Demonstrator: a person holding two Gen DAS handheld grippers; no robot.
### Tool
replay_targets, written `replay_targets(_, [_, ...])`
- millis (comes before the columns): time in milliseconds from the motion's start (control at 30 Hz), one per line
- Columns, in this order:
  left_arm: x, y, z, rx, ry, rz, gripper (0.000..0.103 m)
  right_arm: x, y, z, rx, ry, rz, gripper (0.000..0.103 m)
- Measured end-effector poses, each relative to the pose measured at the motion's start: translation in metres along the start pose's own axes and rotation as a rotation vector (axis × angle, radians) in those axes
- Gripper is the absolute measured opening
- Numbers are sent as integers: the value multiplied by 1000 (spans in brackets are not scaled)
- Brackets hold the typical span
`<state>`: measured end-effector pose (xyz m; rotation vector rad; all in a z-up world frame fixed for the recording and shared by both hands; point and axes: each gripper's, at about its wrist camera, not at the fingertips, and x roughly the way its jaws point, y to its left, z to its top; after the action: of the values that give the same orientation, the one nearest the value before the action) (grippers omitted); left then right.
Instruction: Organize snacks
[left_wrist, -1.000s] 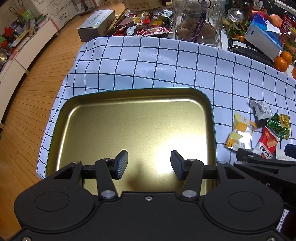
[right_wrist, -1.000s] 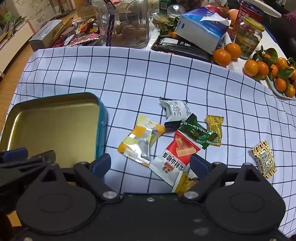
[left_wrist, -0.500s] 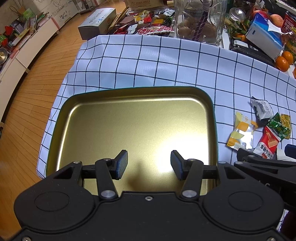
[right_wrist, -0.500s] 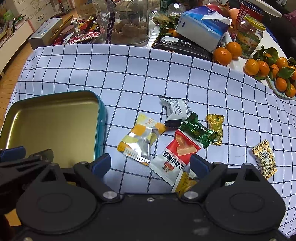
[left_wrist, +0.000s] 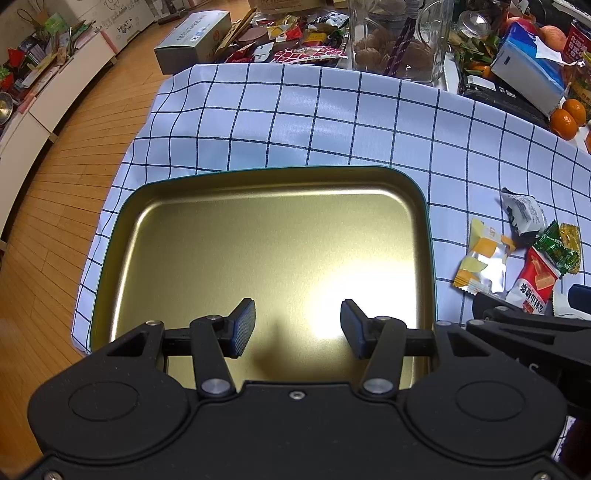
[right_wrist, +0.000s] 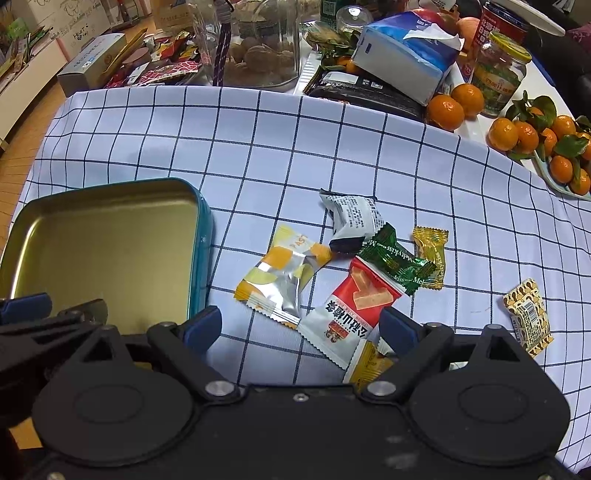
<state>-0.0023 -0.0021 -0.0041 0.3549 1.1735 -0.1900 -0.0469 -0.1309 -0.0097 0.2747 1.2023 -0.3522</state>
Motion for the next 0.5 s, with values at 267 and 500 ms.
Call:
replay_targets(267, [1, -1, -1, 1, 4, 1, 58, 0, 1, 0, 0, 1, -1, 97])
replay_targets(500, [1, -1, 0, -1, 14, -5, 58, 1, 1, -1, -3, 5, -2, 97])
